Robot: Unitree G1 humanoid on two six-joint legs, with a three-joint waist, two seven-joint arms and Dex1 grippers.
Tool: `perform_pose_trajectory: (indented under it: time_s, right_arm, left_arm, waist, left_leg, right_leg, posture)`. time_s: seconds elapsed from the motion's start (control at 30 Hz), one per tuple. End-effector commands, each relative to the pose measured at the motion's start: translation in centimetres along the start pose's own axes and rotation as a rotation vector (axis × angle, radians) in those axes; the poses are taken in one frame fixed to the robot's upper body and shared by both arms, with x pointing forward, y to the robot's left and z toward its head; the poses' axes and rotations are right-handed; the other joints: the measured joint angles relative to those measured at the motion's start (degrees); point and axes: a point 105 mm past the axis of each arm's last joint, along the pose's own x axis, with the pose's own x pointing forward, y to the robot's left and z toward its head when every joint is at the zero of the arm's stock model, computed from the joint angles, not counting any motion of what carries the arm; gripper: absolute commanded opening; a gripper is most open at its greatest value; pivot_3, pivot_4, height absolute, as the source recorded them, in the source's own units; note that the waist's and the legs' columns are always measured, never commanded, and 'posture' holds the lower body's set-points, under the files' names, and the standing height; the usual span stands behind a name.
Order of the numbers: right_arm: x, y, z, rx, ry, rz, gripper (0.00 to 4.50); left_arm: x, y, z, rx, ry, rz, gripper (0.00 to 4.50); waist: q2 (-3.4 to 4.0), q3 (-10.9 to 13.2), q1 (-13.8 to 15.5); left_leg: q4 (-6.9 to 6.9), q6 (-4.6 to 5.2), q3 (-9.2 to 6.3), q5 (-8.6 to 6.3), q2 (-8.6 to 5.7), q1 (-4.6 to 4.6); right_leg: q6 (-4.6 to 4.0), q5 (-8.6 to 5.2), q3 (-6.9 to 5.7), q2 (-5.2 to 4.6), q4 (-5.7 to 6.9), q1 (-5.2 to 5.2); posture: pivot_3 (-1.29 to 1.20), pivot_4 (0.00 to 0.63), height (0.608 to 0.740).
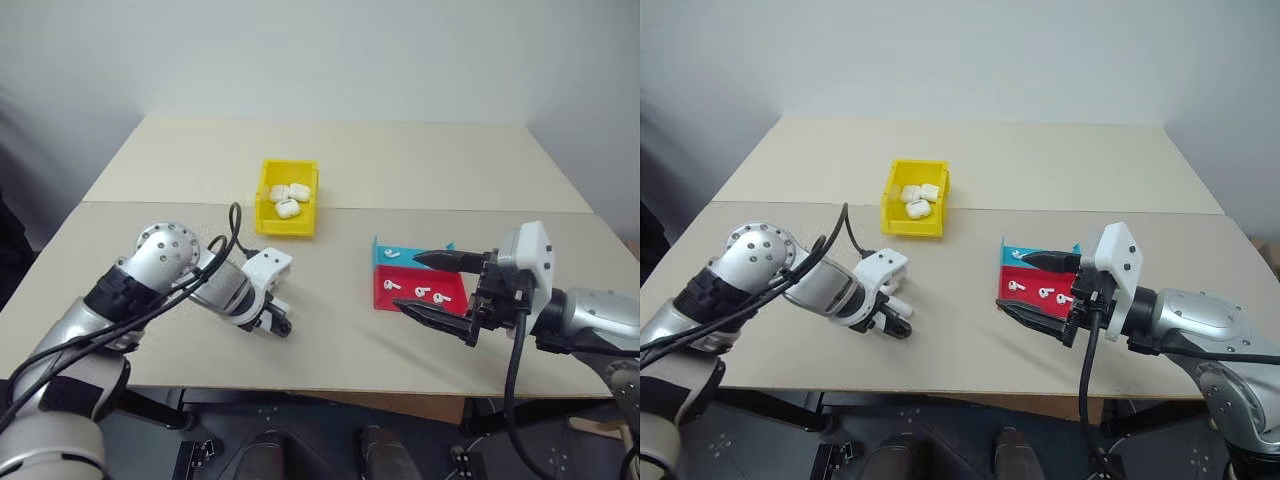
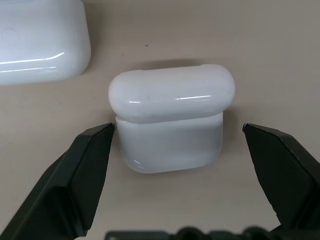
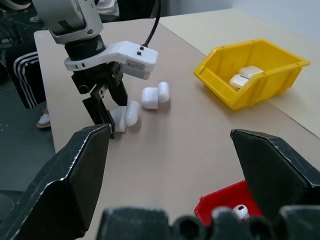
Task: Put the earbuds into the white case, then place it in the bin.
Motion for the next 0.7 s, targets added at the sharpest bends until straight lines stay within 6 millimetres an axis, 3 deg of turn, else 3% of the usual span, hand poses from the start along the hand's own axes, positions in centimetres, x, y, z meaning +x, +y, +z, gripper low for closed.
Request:
perform_pose_trajectory:
  time_s: [0.03,0.13,0.3,0.47,0.6,0.7]
  right_arm:
    - [-0.1,0.5,0.9,-0.029,-0.036,0.005,4.50]
    - [-0.1,0.4,1.0,-0.027,-0.040,0.002,4.50]
    - [-0.1,0.2,1.1,-0.030,-0.043,-0.003,4.50]
    - [-0.2,0.0,1.1,-0.037,-0.043,-0.014,4.50]
    - [-0.3,-0.6,1.3,-0.043,-0.053,-0.026,4.50]
    - [-0.3,-1.3,1.5,-0.046,-0.057,-0.033,4.50]
  left_arm:
    - [-0.2,-0.2,-0.1,0.013,-0.004,0.029,3.62]
    - [-0.3,0.0,0.1,0.011,-0.018,0.047,2.80]
    - [-1.1,0.4,0.4,0.014,-0.054,0.082,2.78]
    - [-4.4,1.2,1.1,0.046,-0.193,0.090,2.78]
    - [-8.8,0.0,3.0,0.142,-0.501,0.000,2.78]
    - [-11.7,-1.2,4.9,0.193,-0.905,-0.092,2.78]
  waist:
    - [0.00,0.00,-0.07]
    - [0.00,0.00,-0.01]
    - [-0.03,0.02,-0.02]
    - [-0.06,0.04,-0.26]
    - [-0.08,0.05,-0.20]
    - [-0.03,0.02,-0.09]
  left_leg:
    - [-0.01,0.00,0.00,0.00,0.00,-0.03]
    - [-0.02,0.00,0.02,0.00,-0.02,-0.13]
    - [-0.01,0.00,0.06,0.00,-0.03,-0.19]
    - [-0.02,-0.01,0.12,0.00,-0.02,-0.30]
    - [-0.03,-0.06,0.38,0.03,-0.02,-0.43]
    - [-0.05,-0.14,0.49,0.08,-0.01,-0.40]
  right_leg:
    - [0.00,0.00,0.00,0.00,-0.02,-0.03]
    - [0.00,0.00,-0.01,0.00,-0.10,-0.08]
    - [0.01,0.00,-0.05,-0.01,-0.16,-0.09]
    - [0.00,0.00,-0.06,0.01,-0.16,-0.19]
    - [0.00,0.00,-0.12,0.01,-0.21,-0.29]
    - [-0.02,-0.01,-0.15,-0.01,-0.26,-0.25]
  posture:
    - [0.00,0.150,0.740]
    - [0.00,0.150,0.740]
    - [0.00,0.150,0.740]
    - [0.00,0.150,0.740]
    - [0.00,0.150,0.740]
    - [0.00,0.150,0.740]
